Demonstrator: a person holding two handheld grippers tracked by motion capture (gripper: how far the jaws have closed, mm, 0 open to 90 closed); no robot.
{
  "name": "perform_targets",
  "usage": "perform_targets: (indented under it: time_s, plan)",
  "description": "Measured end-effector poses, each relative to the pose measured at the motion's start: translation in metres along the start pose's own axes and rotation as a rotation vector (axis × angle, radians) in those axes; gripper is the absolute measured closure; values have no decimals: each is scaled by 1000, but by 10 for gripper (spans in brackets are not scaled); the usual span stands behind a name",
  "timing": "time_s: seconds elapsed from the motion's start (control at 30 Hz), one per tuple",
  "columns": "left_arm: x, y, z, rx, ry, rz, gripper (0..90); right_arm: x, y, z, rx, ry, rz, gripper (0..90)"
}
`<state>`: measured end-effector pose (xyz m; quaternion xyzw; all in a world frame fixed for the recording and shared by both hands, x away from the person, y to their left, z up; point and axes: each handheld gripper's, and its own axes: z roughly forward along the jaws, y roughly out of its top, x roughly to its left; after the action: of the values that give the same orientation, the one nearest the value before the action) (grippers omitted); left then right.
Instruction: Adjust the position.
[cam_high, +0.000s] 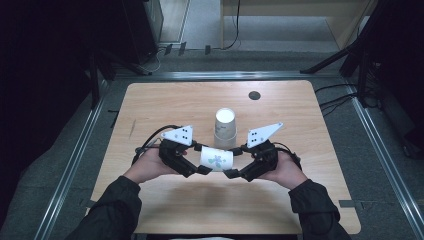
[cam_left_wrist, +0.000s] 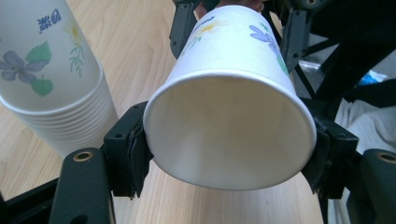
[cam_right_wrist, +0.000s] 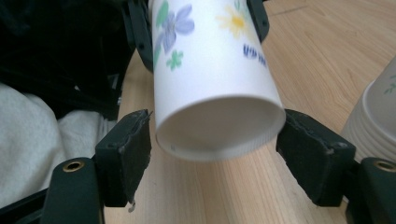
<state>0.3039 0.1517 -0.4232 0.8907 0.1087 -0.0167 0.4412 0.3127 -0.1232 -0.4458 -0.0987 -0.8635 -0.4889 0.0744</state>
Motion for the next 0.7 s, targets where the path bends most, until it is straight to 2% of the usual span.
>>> perform_targets:
  time_s: [0.13, 0.27, 0.43, 0.5, 0.7]
  plan:
    - [2, 5, -6, 60, -18, -15, 283, -1, -2, 4, 23, -1, 6, 264]
    - [1, 8, -7, 127, -7, -7, 283, -2, -3, 7, 30, -9, 3, 263]
    - [1, 9, 1, 219, 0, -7, 282, -2, -3, 13, 47, -14, -7, 264]
    - [2, 9, 5, 253, -10, -4, 277, -2, -4, 16, 55, -9, -13, 268]
    - [0, 9, 17, 312, -13, -5, 275, -2, -7, 30, 93, 16, -31, 278]
